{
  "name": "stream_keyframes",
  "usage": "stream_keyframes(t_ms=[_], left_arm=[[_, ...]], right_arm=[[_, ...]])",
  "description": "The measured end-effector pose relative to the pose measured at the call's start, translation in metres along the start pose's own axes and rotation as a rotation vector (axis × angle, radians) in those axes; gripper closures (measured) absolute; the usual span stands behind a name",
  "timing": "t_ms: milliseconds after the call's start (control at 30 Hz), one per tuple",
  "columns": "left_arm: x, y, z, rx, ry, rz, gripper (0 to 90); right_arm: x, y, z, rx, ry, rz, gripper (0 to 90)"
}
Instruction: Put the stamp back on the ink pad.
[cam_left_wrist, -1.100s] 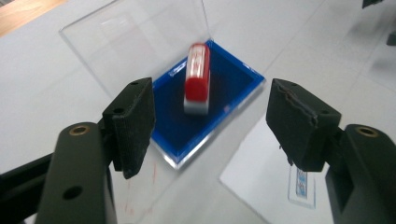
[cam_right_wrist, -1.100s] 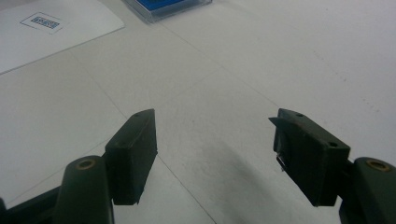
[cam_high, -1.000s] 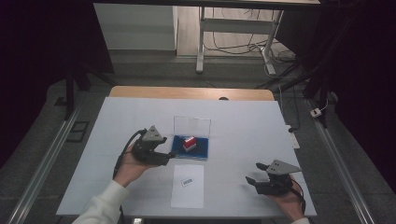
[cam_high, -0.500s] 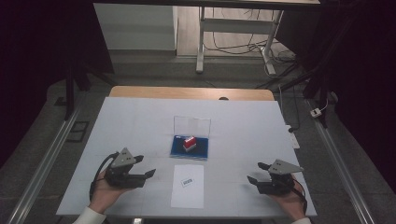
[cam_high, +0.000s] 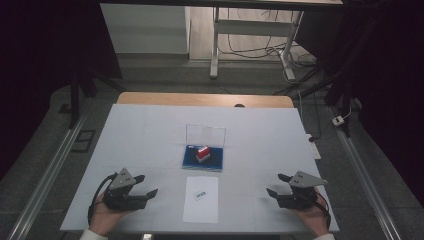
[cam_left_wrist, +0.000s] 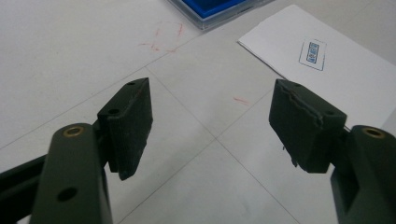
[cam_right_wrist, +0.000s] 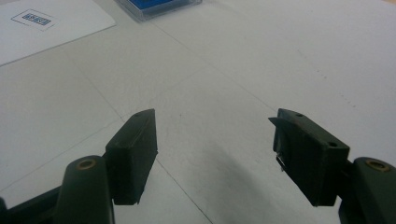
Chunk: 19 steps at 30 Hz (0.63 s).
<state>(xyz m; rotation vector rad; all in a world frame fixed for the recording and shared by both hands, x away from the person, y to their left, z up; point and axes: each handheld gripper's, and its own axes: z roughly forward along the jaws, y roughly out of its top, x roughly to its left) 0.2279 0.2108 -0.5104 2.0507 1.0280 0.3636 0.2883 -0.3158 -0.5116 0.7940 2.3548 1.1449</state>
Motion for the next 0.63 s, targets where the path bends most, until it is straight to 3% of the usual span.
stream_keyframes(t_ms=[633], left_arm=[[0.0015, -0.0018, 0.0008, 0.009, 0.004, -0.004, 29.8]], right_arm=[[0.0008, 0.0005, -0.0002, -0.006, 0.006, -0.003, 30.4]])
